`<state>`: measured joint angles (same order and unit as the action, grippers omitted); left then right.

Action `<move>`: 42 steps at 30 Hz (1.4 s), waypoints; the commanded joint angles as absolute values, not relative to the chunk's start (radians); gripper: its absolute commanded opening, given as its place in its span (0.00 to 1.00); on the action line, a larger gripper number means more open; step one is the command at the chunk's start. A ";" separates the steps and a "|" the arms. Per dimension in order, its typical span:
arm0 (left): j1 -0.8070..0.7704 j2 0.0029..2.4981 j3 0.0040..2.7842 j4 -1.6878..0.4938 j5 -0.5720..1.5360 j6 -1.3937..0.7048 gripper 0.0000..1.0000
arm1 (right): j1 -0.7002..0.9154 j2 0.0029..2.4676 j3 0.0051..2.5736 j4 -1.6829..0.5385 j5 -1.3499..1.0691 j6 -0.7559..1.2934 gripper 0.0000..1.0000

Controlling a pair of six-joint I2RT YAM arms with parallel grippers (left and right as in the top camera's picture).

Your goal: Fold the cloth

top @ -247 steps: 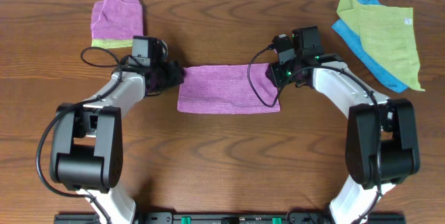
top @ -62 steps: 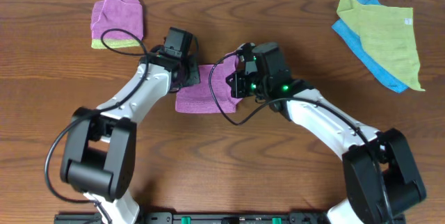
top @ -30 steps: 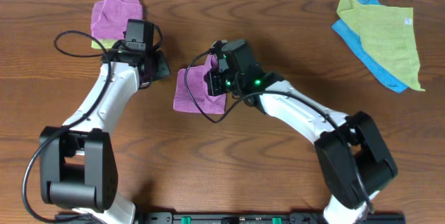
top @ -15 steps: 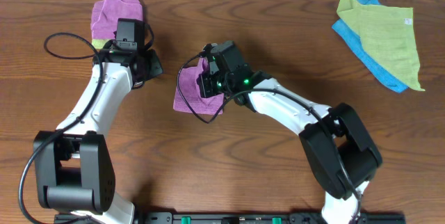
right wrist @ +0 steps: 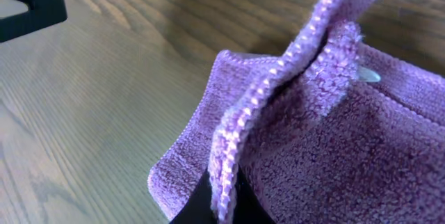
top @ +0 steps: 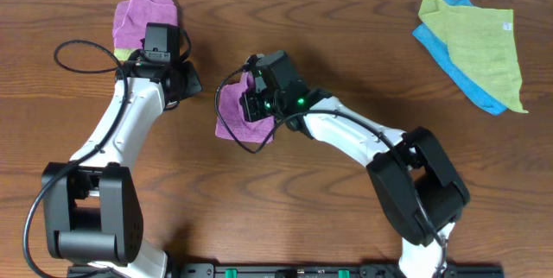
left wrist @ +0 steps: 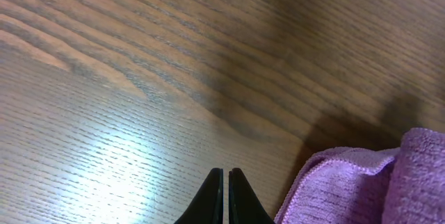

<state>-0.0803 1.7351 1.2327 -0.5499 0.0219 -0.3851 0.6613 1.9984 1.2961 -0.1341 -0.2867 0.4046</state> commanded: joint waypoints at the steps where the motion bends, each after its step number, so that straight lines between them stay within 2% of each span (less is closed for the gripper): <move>1: -0.076 1.711 1.248 -0.553 0.006 -0.370 0.06 | 0.678 2.015 1.316 -0.135 -0.281 0.387 0.11; 3: -0.076 1.710 1.248 -0.553 -0.003 -0.370 0.06 | 0.685 2.015 1.316 -0.135 -0.281 0.376 0.25; 8: -0.076 1.710 1.248 -0.553 -0.011 -0.370 0.06 | 0.698 2.015 1.316 -0.140 -0.297 0.364 0.38; 25: -0.076 1.692 1.248 -0.553 -0.035 -0.370 0.06 | 0.710 2.014 1.364 -0.124 -0.428 0.370 0.51; 35: -0.030 1.684 1.248 -0.561 -0.033 -0.371 0.06 | 0.715 2.014 1.409 -0.154 -0.434 0.369 0.54; 38: -0.022 1.684 1.248 -0.567 -0.032 -0.371 0.06 | 0.710 2.014 1.412 -0.155 -0.434 0.369 0.60; 42: -0.020 1.678 1.248 -0.575 -0.033 -0.370 0.06 | 0.695 2.008 1.412 -0.229 -0.382 0.363 0.59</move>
<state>-0.0231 1.7065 1.2327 -0.5701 -0.0124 -0.3851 0.7017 1.9984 1.3945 -0.2005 -0.4114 0.3775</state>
